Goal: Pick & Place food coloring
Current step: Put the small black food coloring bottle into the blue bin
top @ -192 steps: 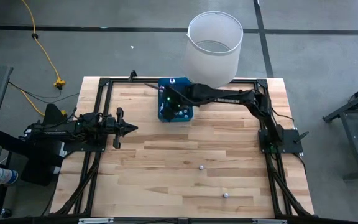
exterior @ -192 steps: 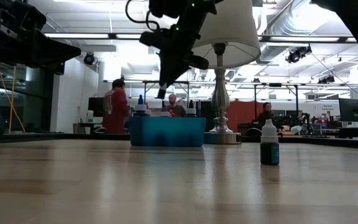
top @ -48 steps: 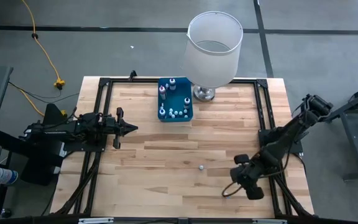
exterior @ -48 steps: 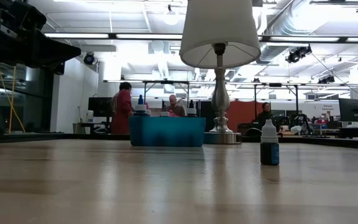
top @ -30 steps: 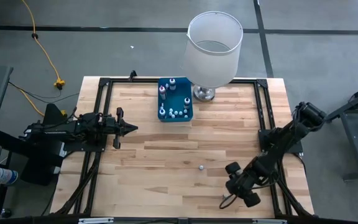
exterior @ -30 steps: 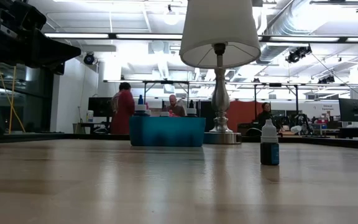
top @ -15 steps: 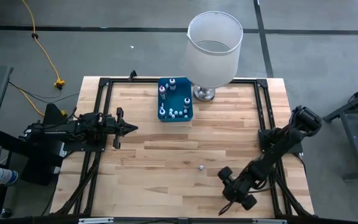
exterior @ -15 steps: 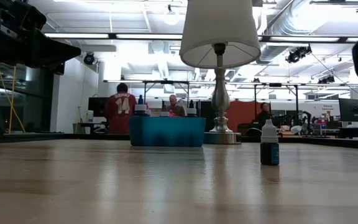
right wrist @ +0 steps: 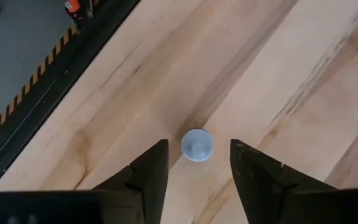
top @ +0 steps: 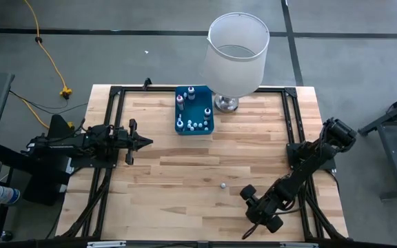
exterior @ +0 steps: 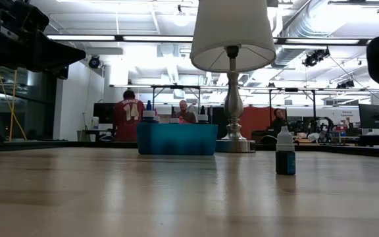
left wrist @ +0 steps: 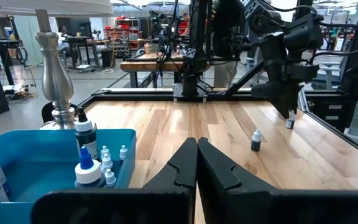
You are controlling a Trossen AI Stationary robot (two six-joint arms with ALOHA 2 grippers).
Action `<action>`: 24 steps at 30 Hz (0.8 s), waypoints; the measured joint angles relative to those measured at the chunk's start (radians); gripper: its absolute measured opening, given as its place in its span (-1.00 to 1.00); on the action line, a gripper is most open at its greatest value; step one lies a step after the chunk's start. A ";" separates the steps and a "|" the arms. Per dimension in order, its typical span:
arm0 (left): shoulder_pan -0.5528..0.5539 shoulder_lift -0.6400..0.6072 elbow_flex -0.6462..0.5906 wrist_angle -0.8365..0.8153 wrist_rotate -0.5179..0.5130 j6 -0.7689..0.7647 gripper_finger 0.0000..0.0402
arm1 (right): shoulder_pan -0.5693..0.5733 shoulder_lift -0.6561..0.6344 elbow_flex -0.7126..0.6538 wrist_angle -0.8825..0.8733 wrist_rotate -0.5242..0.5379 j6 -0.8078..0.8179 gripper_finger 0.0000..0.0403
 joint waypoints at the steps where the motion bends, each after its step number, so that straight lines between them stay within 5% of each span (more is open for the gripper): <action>1: 0.000 0.000 0.000 0.000 0.000 0.000 -1.00 | 0.002 0.000 0.000 0.002 0.000 -0.007 -0.22; 24: 0.000 0.000 0.000 0.000 0.000 0.000 -1.00 | 0.008 0.032 0.000 0.048 0.024 -0.016 -0.35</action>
